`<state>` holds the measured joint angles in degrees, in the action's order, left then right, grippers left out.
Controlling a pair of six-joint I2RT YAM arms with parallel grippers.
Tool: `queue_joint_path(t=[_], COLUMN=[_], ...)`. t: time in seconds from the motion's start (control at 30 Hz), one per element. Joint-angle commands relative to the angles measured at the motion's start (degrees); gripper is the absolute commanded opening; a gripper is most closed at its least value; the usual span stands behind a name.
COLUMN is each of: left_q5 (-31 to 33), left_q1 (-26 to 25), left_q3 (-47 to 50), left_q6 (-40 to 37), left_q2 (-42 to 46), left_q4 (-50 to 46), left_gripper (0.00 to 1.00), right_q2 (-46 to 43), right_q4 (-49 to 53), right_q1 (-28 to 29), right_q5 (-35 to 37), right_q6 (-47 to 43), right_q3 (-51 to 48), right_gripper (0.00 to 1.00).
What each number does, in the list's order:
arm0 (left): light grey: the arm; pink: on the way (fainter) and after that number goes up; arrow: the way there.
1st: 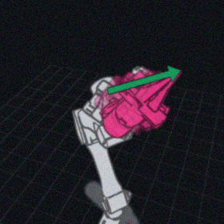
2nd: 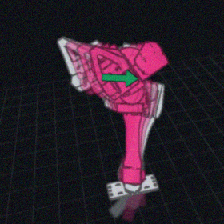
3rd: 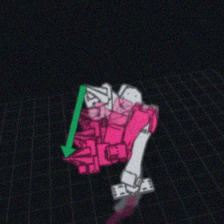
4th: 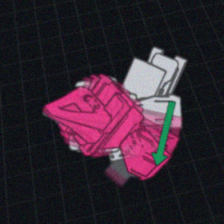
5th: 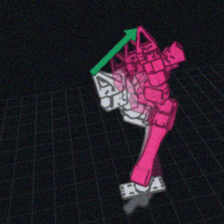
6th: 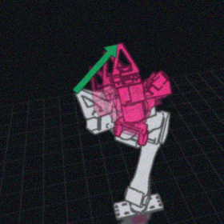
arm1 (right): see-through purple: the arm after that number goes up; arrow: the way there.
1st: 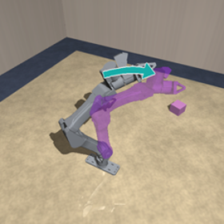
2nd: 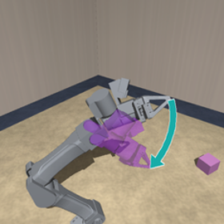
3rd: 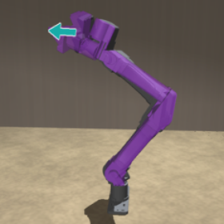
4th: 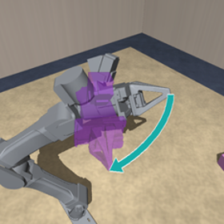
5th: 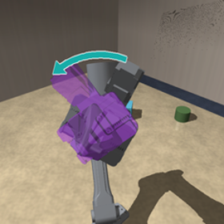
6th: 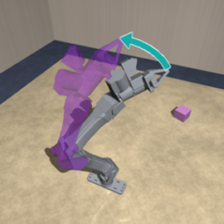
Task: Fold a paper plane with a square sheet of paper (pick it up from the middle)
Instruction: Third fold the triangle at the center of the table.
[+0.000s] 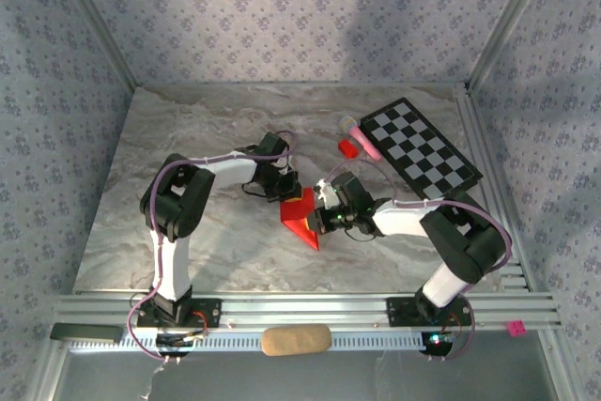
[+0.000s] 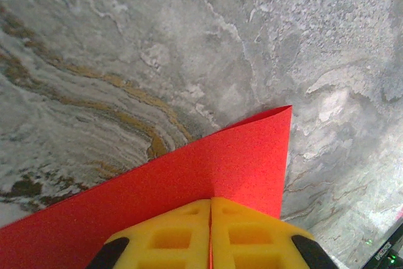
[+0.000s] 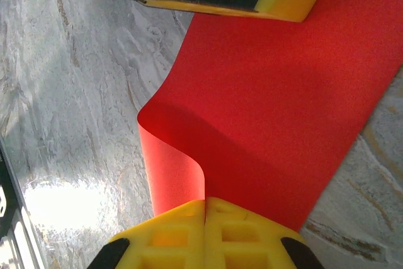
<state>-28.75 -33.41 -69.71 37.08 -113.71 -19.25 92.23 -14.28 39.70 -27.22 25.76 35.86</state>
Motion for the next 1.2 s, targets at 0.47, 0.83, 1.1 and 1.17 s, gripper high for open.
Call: queue_joint_path(t=[0.47,0.83,1.1,1.17], left_q5=[1.95,1.77,1.77,1.73], left_q1=[-0.25,-0.34,-0.43,-0.43], left_q3=[-0.25,-0.38,-0.33,-0.34], left_q6=[0.25,0.32,0.36,0.32], left_q2=[-2.82,-2.92,-2.92,-2.92], left_q4=[-1.03,-1.05,-1.06,-1.06], left_gripper=[0.09,0.09,0.08,0.08], right_q2=[1.44,2.74,1.61,1.38], right_q4=[0.90,1.62,1.94,2.61], right_q1=[-0.59,-0.62,-0.62,-0.60], right_q5=[1.39,1.88,2.70,2.83], right_q6=[0.61,0.17,0.17,0.00], right_q3=[0.79,0.88,1.16,1.39], right_gripper=[0.03,0.03,0.03,0.03])
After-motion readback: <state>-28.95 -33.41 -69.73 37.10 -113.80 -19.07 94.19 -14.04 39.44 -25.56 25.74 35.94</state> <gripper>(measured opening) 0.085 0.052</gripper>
